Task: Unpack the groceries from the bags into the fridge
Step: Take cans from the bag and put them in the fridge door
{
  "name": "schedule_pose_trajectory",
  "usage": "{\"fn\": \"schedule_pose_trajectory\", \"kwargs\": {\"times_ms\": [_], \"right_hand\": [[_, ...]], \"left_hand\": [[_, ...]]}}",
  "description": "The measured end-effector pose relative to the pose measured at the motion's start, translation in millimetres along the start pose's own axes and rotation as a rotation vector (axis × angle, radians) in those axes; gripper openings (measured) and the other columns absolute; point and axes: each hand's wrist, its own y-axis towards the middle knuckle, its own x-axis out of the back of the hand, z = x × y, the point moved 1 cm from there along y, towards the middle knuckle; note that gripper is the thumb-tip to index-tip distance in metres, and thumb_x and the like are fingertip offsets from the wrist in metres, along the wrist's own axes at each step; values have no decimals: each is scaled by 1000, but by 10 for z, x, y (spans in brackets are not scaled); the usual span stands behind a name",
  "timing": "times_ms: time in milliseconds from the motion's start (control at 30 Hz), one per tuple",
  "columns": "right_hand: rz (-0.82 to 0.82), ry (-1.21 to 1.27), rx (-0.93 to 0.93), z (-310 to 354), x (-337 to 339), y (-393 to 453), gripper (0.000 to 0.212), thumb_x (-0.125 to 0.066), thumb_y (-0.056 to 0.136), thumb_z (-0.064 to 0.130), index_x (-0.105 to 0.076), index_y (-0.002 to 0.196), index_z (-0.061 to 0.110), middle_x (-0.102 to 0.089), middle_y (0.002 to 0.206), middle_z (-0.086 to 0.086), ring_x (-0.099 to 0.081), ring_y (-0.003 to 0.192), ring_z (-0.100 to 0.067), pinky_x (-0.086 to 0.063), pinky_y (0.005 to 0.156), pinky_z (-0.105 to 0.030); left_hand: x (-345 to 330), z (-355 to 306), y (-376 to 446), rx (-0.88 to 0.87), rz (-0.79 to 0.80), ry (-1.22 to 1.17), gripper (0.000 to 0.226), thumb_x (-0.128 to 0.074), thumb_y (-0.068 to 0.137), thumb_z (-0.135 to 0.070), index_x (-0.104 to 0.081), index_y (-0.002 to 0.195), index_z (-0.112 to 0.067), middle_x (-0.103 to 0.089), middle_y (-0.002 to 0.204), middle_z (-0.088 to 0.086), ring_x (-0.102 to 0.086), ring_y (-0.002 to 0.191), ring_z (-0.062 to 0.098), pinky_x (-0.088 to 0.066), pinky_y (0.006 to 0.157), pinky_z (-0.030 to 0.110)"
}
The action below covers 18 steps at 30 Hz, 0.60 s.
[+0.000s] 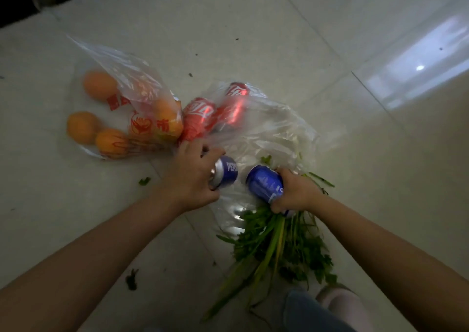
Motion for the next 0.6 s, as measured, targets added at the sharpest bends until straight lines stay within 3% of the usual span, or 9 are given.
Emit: {"fn": "schedule_pose_trajectory", "kwargs": {"times_ms": [100,133,200,267,333,433,533,600], "right_hand": [[38,413,129,-82,41,-137,97,-70,27,33,-43,119,18,-56,97,3,-57,83,-13,-48,66,-17],[58,550,169,-84,37,-190,100,-70,24,33,-42,119,20,-57,100,4,-58,86,-11,-50,71,-19],[124,762,230,-34,11,-264,105,-72,24,26,-39,123,23,-57,109,4,-59,95,-12,-52,75,-23],[206,889,285,80,-28,-262,103,-75,26,19,-40,123,22,-58,109,2,-60,95,-13,-53,71,-19],[270,1001,335,224,-71,-207,103,-84,23,16,-44,119,19,-66,98,3,-65,88,-13,-56,68,-19],[343,1169,362,420,-84,-145,102,-94,20,31,-50,111,13,-74,82,2,-71,76,-10,-58,65,-22],[324,1207,388,563,1,-121,99,-94,19,37,-51,105,11,-76,78,3,-72,74,-8,-58,64,-22],[241,1127,391,622,80,-125,101,-92,20,43,-51,106,12,-76,81,5,-71,77,-6,-57,67,-21]], "left_hand": [[295,131,-145,420,-41,-497,62,-89,48,-20,-60,102,-12,-52,93,2,-53,80,18,-45,67,25],[341,250,-193,592,5,-853,62,-90,42,-23,-60,95,-12,-56,87,0,-56,74,16,-47,60,23],[343,463,-317,745,36,-1518,69,-90,20,-36,-71,81,-12,-69,77,5,-67,63,18,-54,54,23],[194,574,-454,811,16,-1807,72,-91,10,-39,-78,77,-14,-75,75,3,-72,63,14,-59,56,23],[38,565,-522,809,12,-1938,77,-93,10,-34,-77,83,-13,-75,81,5,-73,67,15,-60,59,26],[-24,528,-511,689,38,-1984,74,-95,16,-29,-77,85,-11,-76,80,4,-74,69,14,-60,61,25],[50,530,-502,540,133,-1896,84,-95,22,-26,-69,101,-18,-77,83,-2,-74,75,11,-59,62,23],[56,510,-532,494,206,-1880,72,-96,22,-25,-77,90,-21,-77,82,-2,-74,74,11,-59,61,23]]}}
